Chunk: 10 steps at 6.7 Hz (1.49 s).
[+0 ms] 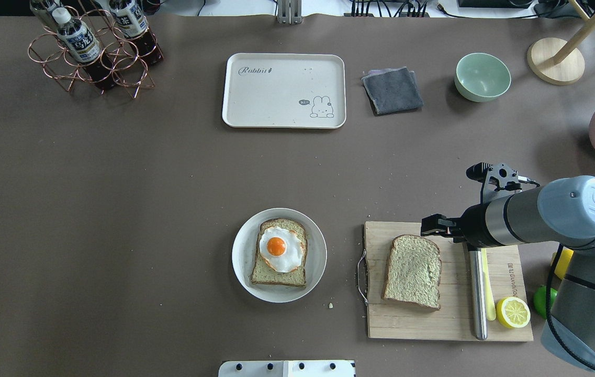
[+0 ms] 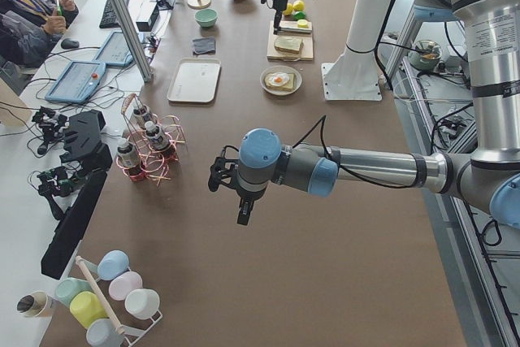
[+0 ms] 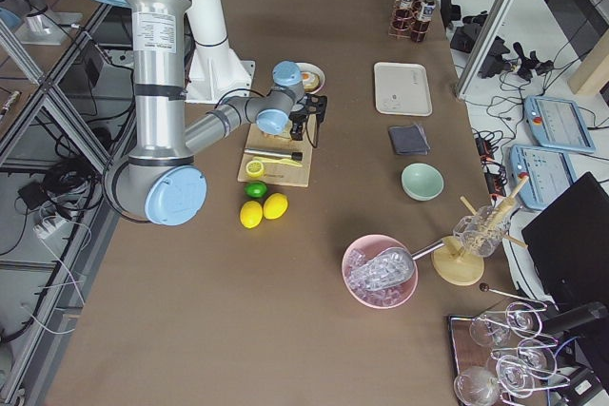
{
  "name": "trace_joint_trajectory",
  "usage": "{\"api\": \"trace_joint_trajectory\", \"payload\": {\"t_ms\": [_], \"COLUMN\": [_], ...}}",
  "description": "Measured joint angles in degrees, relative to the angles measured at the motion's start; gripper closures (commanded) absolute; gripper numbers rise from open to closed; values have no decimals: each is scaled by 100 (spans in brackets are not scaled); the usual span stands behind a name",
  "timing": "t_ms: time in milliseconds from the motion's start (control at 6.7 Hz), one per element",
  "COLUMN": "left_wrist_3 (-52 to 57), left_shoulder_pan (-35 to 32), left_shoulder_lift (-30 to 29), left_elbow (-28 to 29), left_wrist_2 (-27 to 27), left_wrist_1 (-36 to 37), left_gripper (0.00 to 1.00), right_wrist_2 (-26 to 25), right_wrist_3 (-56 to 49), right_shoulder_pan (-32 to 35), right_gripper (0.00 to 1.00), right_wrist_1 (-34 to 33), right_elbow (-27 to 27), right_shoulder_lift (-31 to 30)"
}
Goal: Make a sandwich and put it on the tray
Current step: 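Move the right gripper over the bread slice on the cutting board, then grasp the bread slice with the right gripper and lift it toward the plate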
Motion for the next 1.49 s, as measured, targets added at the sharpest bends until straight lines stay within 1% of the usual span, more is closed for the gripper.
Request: {"api": "trace_joint_trajectory", "payload": {"t_ms": [149, 299, 896, 1045, 1195, 1494], "left_wrist_3": [-4, -8, -11, -11, -11, -11], "left_shoulder_pan": [0, -1, -1, -1, -1, -1], "left_shoulder_lift": [-4, -17, -70, -72, -77, -76], "left_elbow": [-8, -16, -35, -39, -42, -42], "left_wrist_2": [-9, -10, -25, -29, -31, -32], "left_wrist_1": [-1, -2, -2, -2, -8, -25], "left_gripper": [2, 2, 2, 2, 2, 2], "right_wrist_2": [19, 41, 61, 45, 38, 72], "right_wrist_3": [7, 24, 78, 83, 84, 79], "right_shoulder_pan": [-32, -82, -322, -375, -423, -444], "right_gripper": [25, 30, 30, 54, 98, 100], "right_wrist_1": [82, 110, 116, 118, 122, 131], "right_elbow": [-47, -59, -104, -138, -175, -157], "right_shoulder_lift": [-69, -128, -146, -118, -95, -110]}}
